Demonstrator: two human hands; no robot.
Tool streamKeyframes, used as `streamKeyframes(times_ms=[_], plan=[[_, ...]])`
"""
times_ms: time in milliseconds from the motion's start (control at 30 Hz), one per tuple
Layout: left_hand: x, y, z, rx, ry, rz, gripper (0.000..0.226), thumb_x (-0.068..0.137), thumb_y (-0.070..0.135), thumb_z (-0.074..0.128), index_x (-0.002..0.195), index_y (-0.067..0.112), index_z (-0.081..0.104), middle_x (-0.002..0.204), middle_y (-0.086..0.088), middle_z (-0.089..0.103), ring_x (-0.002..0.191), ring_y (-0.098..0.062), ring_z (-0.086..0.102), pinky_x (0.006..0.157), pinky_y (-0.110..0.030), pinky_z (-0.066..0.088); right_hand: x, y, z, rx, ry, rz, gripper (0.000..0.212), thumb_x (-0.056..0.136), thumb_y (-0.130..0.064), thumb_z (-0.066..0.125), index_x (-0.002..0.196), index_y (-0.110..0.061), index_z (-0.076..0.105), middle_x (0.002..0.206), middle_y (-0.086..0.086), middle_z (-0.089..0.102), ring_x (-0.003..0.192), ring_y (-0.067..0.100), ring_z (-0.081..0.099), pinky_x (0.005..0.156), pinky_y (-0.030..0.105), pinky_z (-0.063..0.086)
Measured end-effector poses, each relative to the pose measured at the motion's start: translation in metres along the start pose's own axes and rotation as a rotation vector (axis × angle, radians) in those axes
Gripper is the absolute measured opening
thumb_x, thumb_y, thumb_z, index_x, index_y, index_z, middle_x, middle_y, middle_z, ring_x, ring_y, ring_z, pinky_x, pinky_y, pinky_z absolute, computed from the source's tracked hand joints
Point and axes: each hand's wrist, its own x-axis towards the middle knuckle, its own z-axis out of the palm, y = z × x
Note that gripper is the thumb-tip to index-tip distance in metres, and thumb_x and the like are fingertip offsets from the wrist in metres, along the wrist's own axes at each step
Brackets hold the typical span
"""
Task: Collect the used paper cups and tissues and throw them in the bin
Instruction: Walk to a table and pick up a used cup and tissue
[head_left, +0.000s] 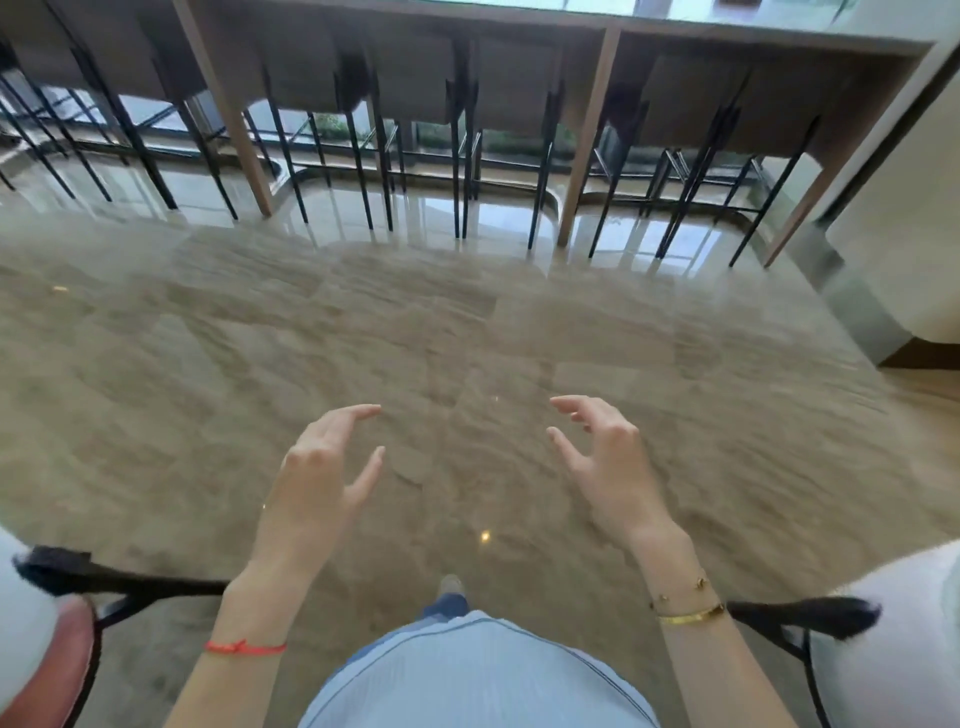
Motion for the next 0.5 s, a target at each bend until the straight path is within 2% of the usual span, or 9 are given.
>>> streamKeyframes(times_ms=[233, 500], plan=[[0.163, -0.028, 0.012, 0.013, -0.026, 0.018, 0.041, 0.083, 0.012, 0.07, 0.123, 0.015, 0.061, 0.117, -0.002, 0.064, 0.11, -0.019, 0.059, 0.096, -0.023, 0.038, 0.149, 0.003, 0.027, 0.027, -0.003, 0.037, 0.029, 0.087, -0.021, 0.067, 0.115, -0.021, 0.063, 0.112, -0.007, 0.064, 0.106, 0.012, 0.056, 0.095, 0.028, 0.045], [0.32, -0.071, 0.054, 0.0, -0.036, -0.017, 0.041, 0.083, 0.011, 0.07, 0.123, 0.015, 0.06, 0.117, -0.001, 0.064, 0.11, -0.019, 0.059, 0.096, -0.022, 0.038, 0.315, 0.037, 0.069, 0.016, -0.032, 0.04, 0.028, 0.086, -0.021, 0.067, 0.113, -0.021, 0.064, 0.109, -0.007, 0.065, 0.103, 0.013, 0.057, 0.091, 0.025, 0.043]])
